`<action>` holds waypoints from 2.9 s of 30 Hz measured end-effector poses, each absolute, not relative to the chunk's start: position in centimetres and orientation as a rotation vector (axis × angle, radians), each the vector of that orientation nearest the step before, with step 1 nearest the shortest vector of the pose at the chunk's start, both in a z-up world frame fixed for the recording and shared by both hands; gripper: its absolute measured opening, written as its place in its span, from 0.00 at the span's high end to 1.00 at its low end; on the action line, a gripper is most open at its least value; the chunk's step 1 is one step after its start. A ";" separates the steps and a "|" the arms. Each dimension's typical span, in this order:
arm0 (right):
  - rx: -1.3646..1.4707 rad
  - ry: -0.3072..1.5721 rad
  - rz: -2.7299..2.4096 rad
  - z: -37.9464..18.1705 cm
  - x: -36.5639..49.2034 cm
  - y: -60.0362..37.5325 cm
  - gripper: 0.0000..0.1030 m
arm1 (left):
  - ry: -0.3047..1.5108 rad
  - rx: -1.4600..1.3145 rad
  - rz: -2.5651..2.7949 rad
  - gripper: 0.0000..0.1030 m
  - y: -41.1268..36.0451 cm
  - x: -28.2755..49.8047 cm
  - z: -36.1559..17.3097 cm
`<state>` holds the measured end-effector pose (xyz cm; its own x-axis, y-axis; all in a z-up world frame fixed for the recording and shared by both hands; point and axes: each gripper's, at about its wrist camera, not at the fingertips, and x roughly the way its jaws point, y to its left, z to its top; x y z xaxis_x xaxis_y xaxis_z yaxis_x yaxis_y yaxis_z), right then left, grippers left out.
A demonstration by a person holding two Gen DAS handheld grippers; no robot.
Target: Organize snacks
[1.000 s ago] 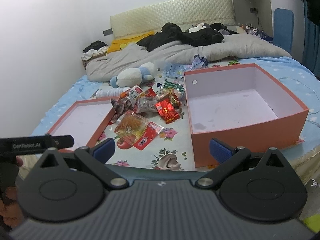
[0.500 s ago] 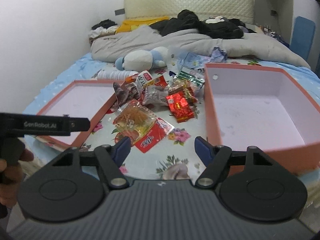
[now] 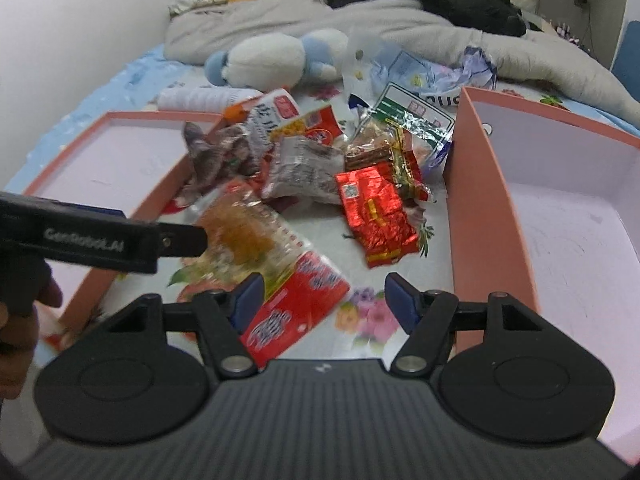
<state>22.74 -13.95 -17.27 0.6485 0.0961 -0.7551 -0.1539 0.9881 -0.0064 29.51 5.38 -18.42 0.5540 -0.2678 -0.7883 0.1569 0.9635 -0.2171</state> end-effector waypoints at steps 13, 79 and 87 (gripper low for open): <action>-0.182 0.940 0.054 -20.2 30.1 -13.8 0.37 | 1.085 -0.176 -0.354 0.09 6.1 35.4 -22.8; 0.030 0.847 0.231 -16.2 15.6 -15.3 0.34 | 0.981 -0.086 0.022 0.13 6.2 18.8 -11.0; -0.010 0.891 0.249 -16.1 16.3 -14.7 0.31 | 0.931 -0.075 -0.055 0.08 3.3 17.7 2.0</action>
